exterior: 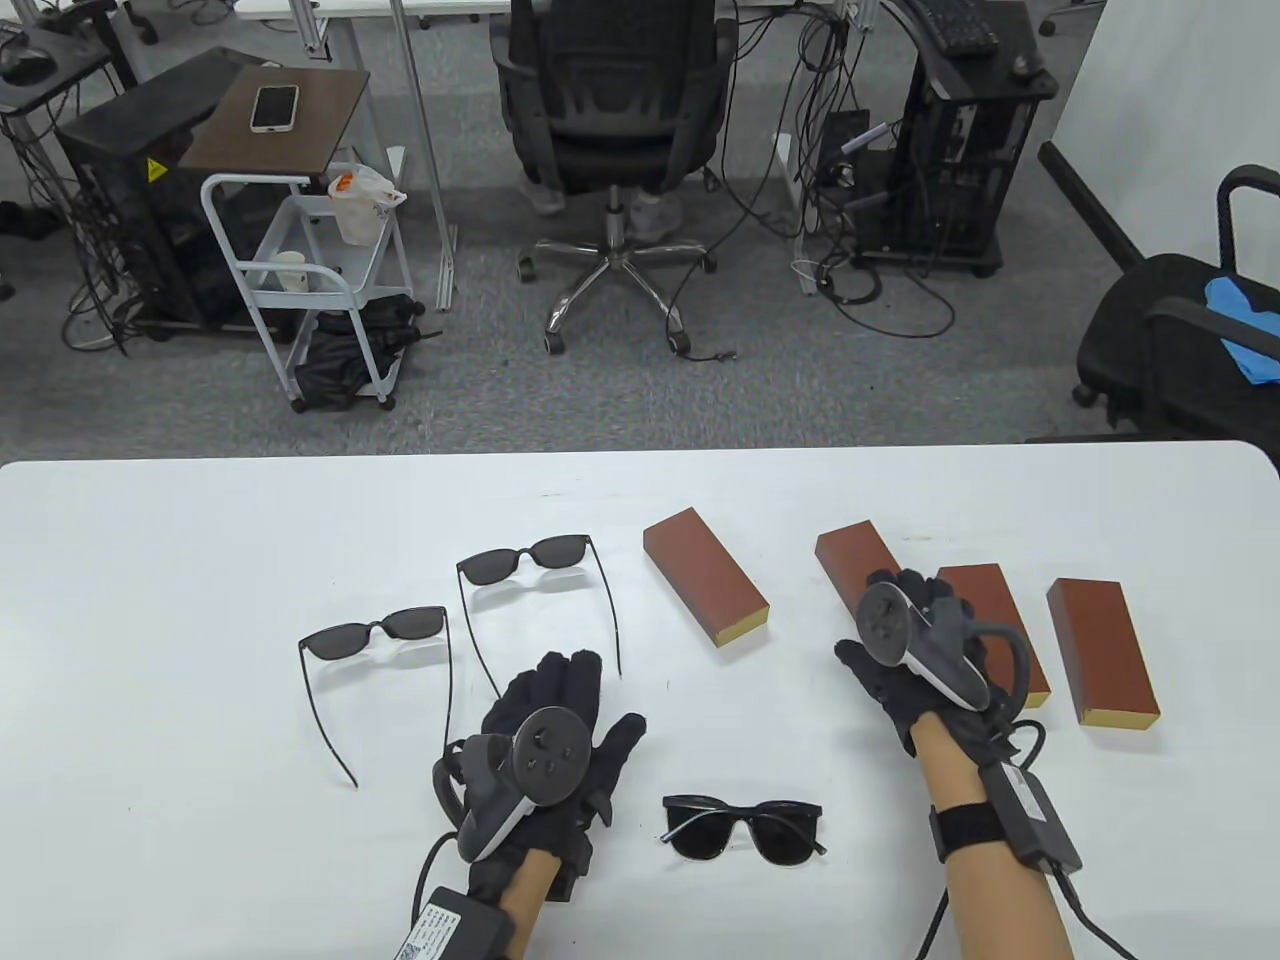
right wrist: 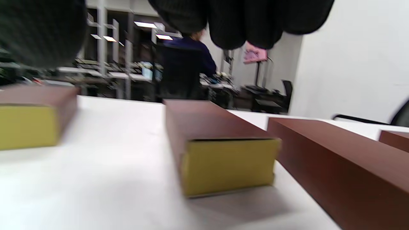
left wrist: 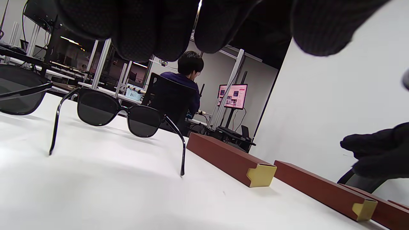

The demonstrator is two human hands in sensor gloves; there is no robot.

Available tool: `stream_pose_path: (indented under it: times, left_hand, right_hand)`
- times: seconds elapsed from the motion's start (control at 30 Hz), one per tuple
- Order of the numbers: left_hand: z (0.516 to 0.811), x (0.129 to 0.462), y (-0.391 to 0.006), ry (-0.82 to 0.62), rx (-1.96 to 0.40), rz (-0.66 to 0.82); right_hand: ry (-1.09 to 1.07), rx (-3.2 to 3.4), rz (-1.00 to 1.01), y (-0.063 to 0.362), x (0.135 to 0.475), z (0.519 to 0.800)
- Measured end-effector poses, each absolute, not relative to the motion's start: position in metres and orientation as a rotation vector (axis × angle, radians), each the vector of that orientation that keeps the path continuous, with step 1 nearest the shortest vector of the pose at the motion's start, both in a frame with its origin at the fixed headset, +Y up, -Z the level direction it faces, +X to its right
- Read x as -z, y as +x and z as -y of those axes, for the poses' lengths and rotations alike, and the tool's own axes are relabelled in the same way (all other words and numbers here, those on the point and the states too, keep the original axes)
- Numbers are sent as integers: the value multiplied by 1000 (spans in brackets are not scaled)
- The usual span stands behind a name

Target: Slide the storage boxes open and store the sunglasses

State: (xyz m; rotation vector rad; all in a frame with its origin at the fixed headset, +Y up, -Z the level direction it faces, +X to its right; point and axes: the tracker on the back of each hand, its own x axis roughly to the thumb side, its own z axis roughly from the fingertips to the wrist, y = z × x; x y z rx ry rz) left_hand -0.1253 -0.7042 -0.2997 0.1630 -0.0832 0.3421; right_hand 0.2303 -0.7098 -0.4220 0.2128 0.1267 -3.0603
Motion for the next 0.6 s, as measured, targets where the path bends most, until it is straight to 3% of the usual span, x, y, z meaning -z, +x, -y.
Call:
stream_pose_path:
  times: [0.3, 0.6]
  left_hand:
    - [710, 303, -133, 149, -333, 60]
    - [709, 303, -137, 147, -324, 37]
  right_hand:
    - [414, 3018, 172, 237, 475, 749]
    - [378, 3017, 310, 228, 494, 756]
